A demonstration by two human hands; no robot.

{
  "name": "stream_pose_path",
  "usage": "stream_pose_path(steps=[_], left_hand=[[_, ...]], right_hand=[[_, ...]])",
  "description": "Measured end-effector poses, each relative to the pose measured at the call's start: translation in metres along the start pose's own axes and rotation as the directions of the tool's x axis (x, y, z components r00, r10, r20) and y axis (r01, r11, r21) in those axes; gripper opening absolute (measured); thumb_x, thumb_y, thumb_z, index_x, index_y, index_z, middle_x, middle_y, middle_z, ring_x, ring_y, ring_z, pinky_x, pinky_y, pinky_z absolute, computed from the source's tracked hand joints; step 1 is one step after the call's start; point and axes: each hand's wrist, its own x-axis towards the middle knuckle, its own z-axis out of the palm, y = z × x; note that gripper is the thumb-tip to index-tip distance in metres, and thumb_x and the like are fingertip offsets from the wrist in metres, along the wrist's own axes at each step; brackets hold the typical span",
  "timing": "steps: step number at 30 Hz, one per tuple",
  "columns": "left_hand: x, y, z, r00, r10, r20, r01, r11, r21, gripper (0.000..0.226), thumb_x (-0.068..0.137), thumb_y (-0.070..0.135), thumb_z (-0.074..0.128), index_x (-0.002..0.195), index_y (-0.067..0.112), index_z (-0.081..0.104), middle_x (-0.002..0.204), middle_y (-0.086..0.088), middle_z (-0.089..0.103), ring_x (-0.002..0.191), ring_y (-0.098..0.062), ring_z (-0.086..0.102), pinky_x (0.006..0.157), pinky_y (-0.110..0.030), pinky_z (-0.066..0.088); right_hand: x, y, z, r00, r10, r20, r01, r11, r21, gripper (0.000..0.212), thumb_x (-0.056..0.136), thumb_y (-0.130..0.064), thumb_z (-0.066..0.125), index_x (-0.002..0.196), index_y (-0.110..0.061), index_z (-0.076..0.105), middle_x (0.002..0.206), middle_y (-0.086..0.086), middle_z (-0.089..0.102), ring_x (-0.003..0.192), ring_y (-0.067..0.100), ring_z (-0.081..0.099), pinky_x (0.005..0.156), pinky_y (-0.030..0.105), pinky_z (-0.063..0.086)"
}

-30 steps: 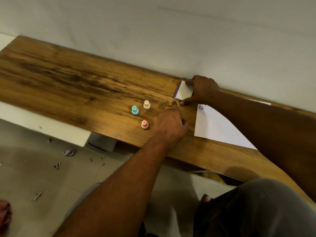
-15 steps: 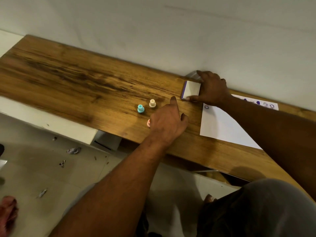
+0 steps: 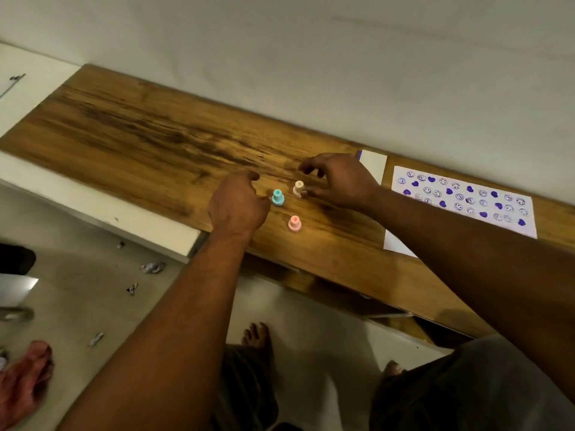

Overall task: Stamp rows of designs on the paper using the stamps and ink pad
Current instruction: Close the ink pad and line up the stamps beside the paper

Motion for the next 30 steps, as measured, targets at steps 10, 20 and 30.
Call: stream_pose_path(steps=[10, 20, 30], left_hand=[[0.005, 0.008, 0.028, 0.999, 0.005, 0.039, -0.006, 0.999, 0.041, 0.047, 0.084, 0.043, 0.085, 0.128, 0.035, 0.071, 0.118, 0.005, 0.075, 0.107, -0.018, 0.068, 0.079, -0.032, 0.051], [0.009, 0.014, 0.041, 0.999, -0.009, 0.032, 0.008, 0.999, 0.047, 0.032, 0.088, 0.039, 0.082, 0.119, 0.033, 0.076, 0.114, 0.002, 0.075, 0.105, -0.021, 0.069, 0.083, -0.034, 0.052], [0.008, 0.021, 0.05, 1.0, 0.001, 0.006, -0.001, 0.999, 0.042, 0.035, 0.087, 0.04, 0.082, 0.121, 0.032, 0.075, 0.114, 0.002, 0.076, 0.104, -0.021, 0.069, 0.075, -0.029, 0.044]], right_hand=[[0.02, 0.006, 0.027, 0.999, 0.011, 0.033, -0.009, 0.997, -0.077, 0.037, 0.091, -0.048, 0.072, 0.122, -0.029, 0.071, 0.113, -0.007, 0.074, 0.096, 0.007, 0.061, 0.086, 0.031, 0.054], [0.043, 0.073, -0.011, 0.907, 0.381, -0.18, -0.406, 0.905, -0.129, 0.03, 0.088, -0.044, 0.07, 0.107, -0.022, 0.077, 0.102, 0.005, 0.075, 0.096, 0.029, 0.07, 0.072, 0.031, 0.049], [0.037, 0.096, -0.017, 0.891, 0.415, -0.185, -0.442, 0.885, -0.145, 0.044, 0.089, -0.053, 0.071, 0.115, -0.017, 0.075, 0.11, 0.008, 0.074, 0.105, 0.03, 0.067, 0.078, 0.036, 0.052]])
